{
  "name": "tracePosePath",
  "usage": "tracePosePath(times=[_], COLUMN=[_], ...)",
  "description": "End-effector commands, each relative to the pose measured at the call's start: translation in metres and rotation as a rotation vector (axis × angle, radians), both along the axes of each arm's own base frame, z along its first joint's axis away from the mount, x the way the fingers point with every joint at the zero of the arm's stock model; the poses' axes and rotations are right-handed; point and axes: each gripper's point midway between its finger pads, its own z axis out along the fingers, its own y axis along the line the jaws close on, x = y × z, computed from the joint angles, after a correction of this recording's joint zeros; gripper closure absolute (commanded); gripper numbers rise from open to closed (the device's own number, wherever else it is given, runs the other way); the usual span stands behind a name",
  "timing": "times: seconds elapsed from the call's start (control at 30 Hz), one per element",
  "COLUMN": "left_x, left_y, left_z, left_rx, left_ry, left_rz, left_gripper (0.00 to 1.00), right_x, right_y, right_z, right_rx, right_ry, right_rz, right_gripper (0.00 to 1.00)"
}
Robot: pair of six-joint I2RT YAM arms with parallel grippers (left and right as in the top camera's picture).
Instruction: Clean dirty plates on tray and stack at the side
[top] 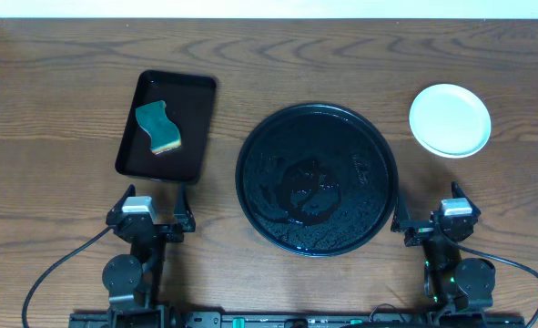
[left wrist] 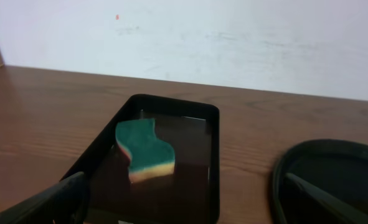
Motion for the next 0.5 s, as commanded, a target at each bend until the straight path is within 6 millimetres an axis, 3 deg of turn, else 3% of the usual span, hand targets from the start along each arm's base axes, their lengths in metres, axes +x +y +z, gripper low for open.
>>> tracePosePath(times=[0.0, 0.47], left_x=[-0.0009, -0.0009], left_y=[0.0073, 0.0032], left_z=[-0.0163, -0.0162], left_rx=[-0.050, 0.034], left_ry=[0.048, 0.047], left_rz=[0.050, 0.016], left_gripper=[0.03, 0.03], right_x=[0.0000, 0.0000], right_y=[-0.0032, -0.0032], right_z=[-0.0003, -0.0004], right_rx=[0.016, 0.016], right_ry=[0.001, 0.001], right_rz=[-0.017, -0.017], right_gripper=[0.01, 0.01])
